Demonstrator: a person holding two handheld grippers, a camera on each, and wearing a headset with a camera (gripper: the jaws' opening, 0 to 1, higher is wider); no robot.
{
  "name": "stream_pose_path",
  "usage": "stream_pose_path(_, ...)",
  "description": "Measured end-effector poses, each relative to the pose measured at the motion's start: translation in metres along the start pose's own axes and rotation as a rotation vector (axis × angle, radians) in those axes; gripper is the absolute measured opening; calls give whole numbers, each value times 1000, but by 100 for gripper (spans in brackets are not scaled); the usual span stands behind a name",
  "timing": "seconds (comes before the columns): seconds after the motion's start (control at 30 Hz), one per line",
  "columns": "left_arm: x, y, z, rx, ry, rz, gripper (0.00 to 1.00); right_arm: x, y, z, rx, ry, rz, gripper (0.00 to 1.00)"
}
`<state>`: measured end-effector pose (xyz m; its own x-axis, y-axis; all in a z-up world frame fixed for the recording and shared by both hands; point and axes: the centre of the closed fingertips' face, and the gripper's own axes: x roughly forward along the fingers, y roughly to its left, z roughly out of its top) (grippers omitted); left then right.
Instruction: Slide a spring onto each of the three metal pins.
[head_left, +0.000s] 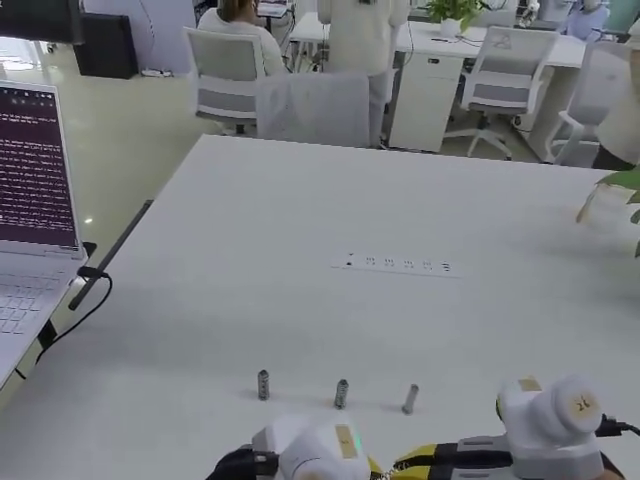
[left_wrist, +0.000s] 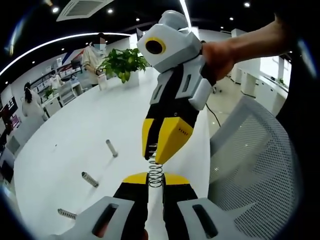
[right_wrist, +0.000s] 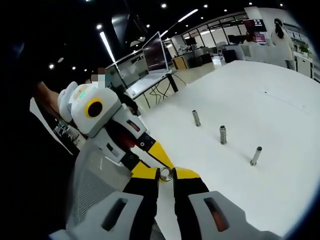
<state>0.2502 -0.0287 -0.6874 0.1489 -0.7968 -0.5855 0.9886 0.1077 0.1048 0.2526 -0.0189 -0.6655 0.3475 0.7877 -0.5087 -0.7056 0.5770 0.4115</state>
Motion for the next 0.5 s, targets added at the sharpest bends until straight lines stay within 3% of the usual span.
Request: stream_pose_path(0.5,10,1,16,-10,-41,15,3,-15,-6,6,-100,65,-49,8)
